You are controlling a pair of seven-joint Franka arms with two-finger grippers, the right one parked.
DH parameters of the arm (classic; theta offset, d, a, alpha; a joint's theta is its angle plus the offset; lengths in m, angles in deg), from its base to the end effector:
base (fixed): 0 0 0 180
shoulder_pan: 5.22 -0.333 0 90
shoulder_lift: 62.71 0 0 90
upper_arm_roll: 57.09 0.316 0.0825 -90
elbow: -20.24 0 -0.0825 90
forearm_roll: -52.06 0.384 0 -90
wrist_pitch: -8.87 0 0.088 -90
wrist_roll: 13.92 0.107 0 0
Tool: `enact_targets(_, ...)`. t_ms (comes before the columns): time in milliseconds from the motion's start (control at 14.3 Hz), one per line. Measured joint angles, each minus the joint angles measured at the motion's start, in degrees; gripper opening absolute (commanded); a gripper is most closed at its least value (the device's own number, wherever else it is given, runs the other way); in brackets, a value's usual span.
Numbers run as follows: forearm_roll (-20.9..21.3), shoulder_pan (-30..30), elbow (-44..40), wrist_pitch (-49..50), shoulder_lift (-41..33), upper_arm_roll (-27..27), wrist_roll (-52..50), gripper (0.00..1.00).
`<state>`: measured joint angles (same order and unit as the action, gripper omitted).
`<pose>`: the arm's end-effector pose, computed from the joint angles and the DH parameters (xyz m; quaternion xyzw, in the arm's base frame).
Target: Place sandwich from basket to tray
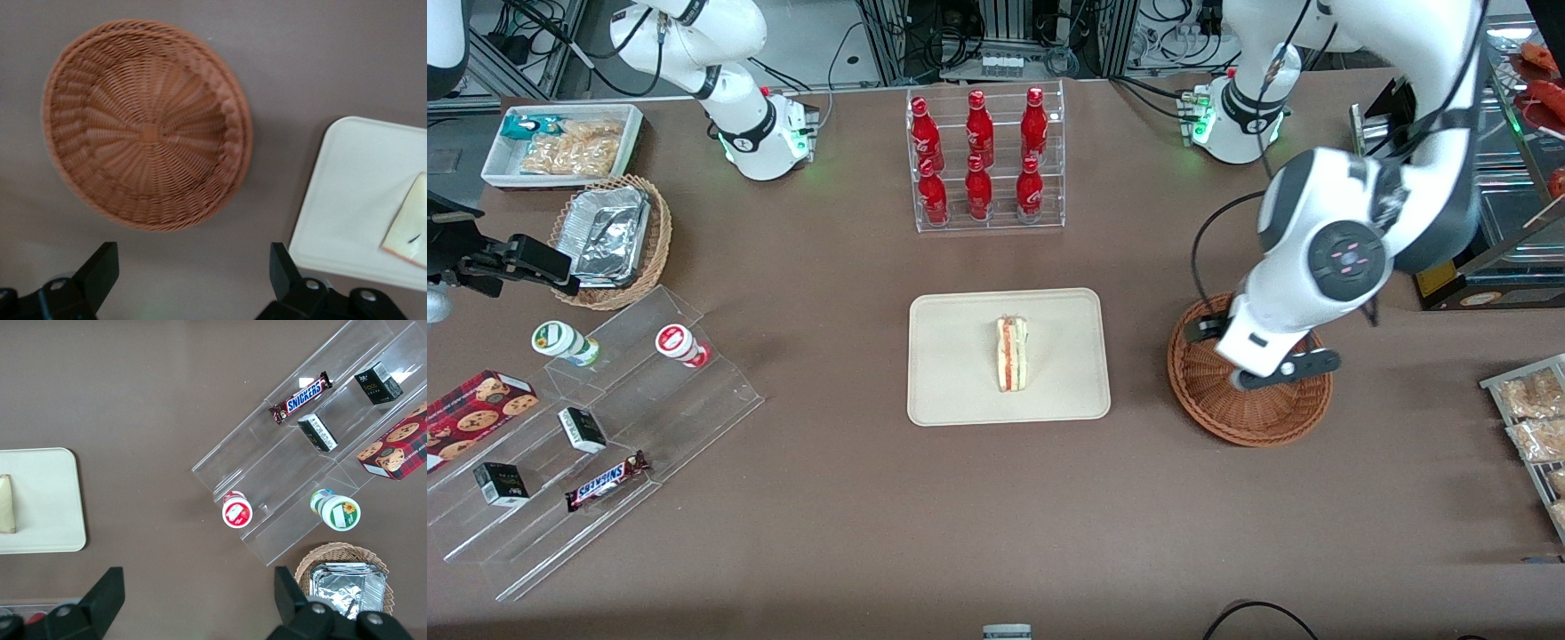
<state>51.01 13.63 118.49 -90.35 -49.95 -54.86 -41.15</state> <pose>0.5765 -0.1754 0.4397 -0.9902 -0.0943 0.0969 0.0341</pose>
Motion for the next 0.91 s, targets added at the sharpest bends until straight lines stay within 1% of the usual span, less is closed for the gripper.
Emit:
enact_targets(140, 0.00, -2.99, 0.69, 3.51, -3.12, -0.51, 7.48, 1.00)
enact_targets(210, 0.00, -5.38, 0.71, 5.03, -4.44, -1.75, 12.28, 1.00)
enact_targets(350, 0.00, -12.17, 0.73, 6.71, -6.72, -6.73, 18.58, 1.00)
enact_targets(490, 0.10, -18.24, 0.71, 7.05, -8.71, -11.77, 20.81, 1.00)
enact_targets(560, 0.21, -19.88, 0.70, 7.08, -9.66, -13.16, 21.10, 1.00)
enact_targets(700, 0.34, -21.08, 0.23, 7.48, -11.37, -14.11, 21.20, 1.00)
enact_targets(910, 0.39, -21.41, -3.86, 13.22, -12.72, -14.13, 21.20, 1.00)
